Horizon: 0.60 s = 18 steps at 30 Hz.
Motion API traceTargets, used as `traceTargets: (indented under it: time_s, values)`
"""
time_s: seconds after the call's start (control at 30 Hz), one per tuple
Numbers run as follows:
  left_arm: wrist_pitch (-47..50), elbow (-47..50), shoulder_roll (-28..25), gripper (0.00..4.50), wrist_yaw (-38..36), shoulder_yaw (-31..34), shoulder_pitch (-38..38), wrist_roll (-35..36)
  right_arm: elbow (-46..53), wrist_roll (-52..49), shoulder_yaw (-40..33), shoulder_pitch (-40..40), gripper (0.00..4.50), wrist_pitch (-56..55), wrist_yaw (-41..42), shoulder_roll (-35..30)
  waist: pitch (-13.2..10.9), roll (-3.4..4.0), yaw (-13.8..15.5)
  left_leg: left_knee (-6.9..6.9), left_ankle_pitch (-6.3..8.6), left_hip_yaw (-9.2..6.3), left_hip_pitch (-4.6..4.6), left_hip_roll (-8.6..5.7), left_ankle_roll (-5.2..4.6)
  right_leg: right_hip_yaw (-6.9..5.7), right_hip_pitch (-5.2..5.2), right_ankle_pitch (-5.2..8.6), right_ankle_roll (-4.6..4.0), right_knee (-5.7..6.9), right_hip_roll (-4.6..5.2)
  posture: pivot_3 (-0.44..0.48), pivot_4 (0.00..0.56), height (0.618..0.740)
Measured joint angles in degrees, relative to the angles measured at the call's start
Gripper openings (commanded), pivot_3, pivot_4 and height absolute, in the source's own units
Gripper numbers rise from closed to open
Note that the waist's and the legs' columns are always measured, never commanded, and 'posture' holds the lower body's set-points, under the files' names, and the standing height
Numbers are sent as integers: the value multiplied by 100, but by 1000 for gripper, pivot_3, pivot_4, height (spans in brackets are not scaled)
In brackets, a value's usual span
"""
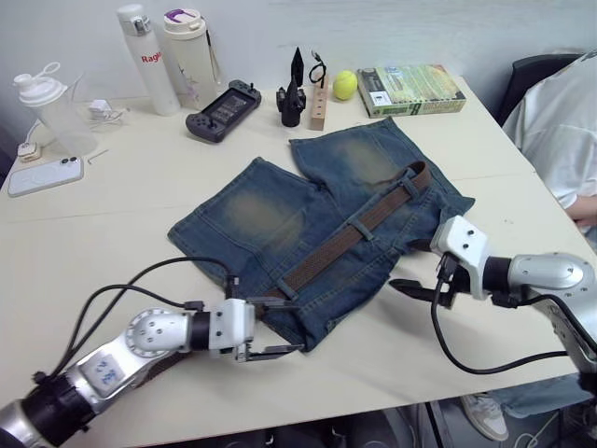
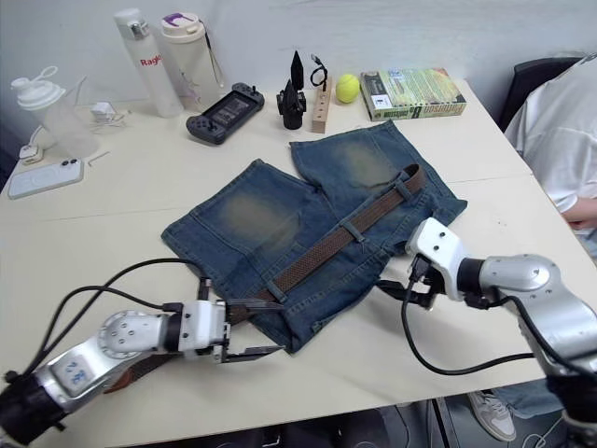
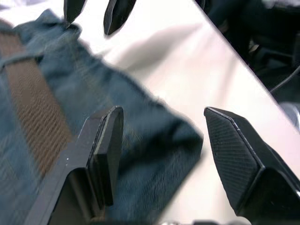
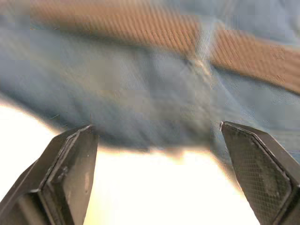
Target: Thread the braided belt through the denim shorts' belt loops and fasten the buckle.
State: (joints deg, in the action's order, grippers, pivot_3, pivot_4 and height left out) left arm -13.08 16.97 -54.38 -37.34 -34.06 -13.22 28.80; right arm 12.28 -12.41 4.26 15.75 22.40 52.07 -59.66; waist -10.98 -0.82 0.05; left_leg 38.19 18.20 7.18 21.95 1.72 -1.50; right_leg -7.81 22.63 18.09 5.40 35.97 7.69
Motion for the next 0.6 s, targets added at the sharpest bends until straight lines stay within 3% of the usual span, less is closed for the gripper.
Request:
traceTargets:
  time_s: [0.17,0.37,0.4,0.43,0.53,0.6]
  values:
    - [682,-206,793,3063,-547,187,-246,-285,-1371,1645,772,748,4431,-1795,-126,-58,0,1,-20,3,-8,3,-1,5,4,-3,3,0,0,8,-5,0,150,720]
    - [1262,-453,1452,3063,-874,312,-671,-699,-2296,2661,1131,1430,4431,-2624,-571,433,21,-34,-24,14,-8,0,-36,6,3,1,-39,-3,0,5,-5,0,150,720]
    - [1324,-533,1536,2646,-904,382,-693,-866,-2420,2773,1137,1499,4500,-2668,-668,543,22,-36,-34,12,-7,-1,-49,8,3,3,-52,-4,-1,2,-4,0,150,720]
    - [1358,-620,1557,2515,-920,393,-731,-1014,-2504,2849,1135,1540,4500,-2699,-724,623,23,-37,-37,9,-6,-3,-65,9,5,3,-68,-4,-1,-2,-3,0,150,720]
    - [1377,-758,1551,1308,-1053,473,-770,-1439,-2713,2936,1120,1626,3583,-2699,-761,812,26,-42,-47,9,-2,-11,-80,15,9,2,-86,-4,-3,-7,6,0,150,720]
    - [1377,-826,1538,432,-1197,502,-755,-1605,-2821,2937,1117,1644,2679,-2690,-676,899,27,-43,-49,9,-1,-14,-80,16,9,0,-90,-4,-4,-8,23,0,150,720]
